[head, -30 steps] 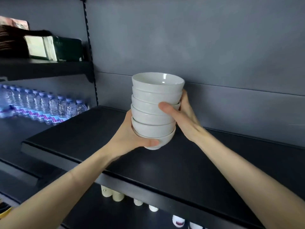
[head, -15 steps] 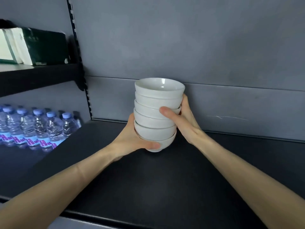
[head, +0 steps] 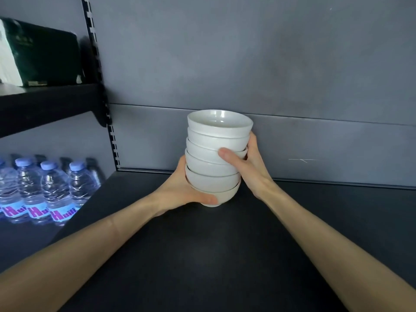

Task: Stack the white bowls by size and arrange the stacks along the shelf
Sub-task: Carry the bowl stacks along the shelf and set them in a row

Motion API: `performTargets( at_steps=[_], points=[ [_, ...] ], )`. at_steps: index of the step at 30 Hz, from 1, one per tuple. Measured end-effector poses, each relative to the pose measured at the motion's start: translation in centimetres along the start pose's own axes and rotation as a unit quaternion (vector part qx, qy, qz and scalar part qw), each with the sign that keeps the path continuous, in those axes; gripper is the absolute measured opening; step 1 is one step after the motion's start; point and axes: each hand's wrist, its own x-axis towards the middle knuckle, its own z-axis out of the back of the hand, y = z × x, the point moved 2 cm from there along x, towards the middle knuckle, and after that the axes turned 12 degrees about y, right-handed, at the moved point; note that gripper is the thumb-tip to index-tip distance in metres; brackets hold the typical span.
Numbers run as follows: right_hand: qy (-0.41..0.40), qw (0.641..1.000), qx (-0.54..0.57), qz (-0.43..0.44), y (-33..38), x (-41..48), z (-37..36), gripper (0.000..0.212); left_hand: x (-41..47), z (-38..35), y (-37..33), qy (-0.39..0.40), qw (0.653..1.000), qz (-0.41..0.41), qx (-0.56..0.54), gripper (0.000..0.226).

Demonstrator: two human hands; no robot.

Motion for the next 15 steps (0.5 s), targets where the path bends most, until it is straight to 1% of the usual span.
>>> performTargets(
  at_steps=[3, 6, 9, 15],
  points=[
    [0.007, 1.000, -0.002, -0.001, -0.2, 0.4, 0.0, 0.087, 0.4, 0.7, 0.4, 0.013, 1.000, 0.013, 0.010, 0.114],
    [0.014, 1.000, 0.005, -0.002, -0.2, 0.8, 0.0, 0.089, 0.8, 1.0, 0.5, 0.016, 1.000, 0.009, 0.020, 0.113],
    [0.019, 1.000, 0.013, -0.001, -0.2, 1.3, -0.1, 0.084, 1.0, 1.3, 0.6, 0.010, 1.000, 0.004, 0.017, 0.110],
    [0.026, 0.999, 0.023, -0.001, -0.9, 2.2, -0.1, 0.083, 1.2, 1.6, 1.0, 0.001, 1.000, -0.004, 0.000, 0.105]
  ],
)
